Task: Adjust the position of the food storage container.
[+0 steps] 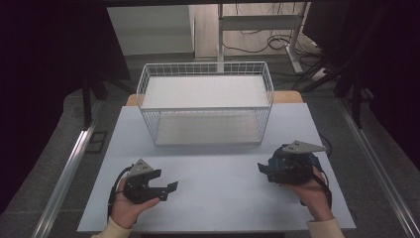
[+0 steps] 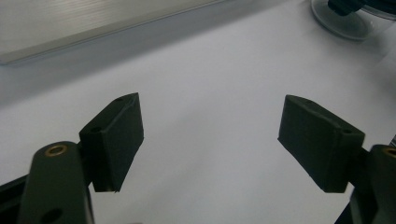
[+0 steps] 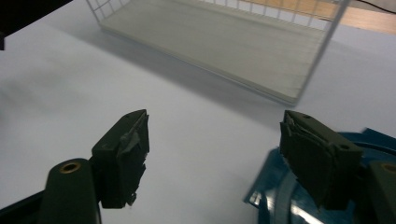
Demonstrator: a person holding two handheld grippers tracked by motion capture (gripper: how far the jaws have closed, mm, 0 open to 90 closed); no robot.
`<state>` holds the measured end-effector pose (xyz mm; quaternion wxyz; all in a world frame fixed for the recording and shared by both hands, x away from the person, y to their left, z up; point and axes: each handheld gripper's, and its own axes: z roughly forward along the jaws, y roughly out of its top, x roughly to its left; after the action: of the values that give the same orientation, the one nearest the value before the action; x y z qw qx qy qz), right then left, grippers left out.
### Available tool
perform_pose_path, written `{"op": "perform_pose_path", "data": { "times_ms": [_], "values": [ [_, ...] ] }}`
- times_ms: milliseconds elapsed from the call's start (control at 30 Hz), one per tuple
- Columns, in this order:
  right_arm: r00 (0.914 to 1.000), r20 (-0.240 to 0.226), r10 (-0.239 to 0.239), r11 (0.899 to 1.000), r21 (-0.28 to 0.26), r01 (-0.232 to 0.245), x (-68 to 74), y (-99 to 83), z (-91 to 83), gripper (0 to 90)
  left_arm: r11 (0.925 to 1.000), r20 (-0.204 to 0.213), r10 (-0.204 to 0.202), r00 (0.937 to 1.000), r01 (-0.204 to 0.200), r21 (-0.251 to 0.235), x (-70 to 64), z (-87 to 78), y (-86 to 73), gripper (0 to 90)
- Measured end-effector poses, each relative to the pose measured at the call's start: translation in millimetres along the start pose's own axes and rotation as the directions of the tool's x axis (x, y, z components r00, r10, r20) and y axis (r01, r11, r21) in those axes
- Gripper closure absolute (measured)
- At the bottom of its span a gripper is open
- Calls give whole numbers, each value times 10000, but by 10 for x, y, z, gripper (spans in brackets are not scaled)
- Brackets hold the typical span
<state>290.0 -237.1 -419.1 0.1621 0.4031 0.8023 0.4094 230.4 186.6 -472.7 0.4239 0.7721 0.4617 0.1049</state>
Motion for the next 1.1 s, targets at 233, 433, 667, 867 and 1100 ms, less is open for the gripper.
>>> {"op": "perform_pose_path", "data": {
  "times_ms": [233, 433, 667, 867, 1100],
  "values": [
    [9977, 544, 401, 9991, 83, -407, -217, -46, -100, 295, 10000, -50, -52, 10000, 52, 15, 16, 4, -5, 216],
    [9953, 754, 607, 9979, 164, -621, -377, -89, -177, 345, 10000, -90, -2, 10000, 2, 27, 29, 7, -14, 217],
    [9897, 1174, 815, 9960, 262, -851, -563, -140, -284, 390, 10000, -112, -6, 9999, 6, 13, 36, 9, -17, 219],
    [9822, 1530, 1088, 9928, 335, -1152, -732, -181, -359, 446, 10000, -56, -73, 10000, 73, 68, 69, 14, -17, 221],
    [9729, 1910, 1306, 9880, 564, -1437, -948, -237, -427, 512, 9999, -63, -55, 10000, 56, 100, 65, 23, -17, 221]
  ]
}}
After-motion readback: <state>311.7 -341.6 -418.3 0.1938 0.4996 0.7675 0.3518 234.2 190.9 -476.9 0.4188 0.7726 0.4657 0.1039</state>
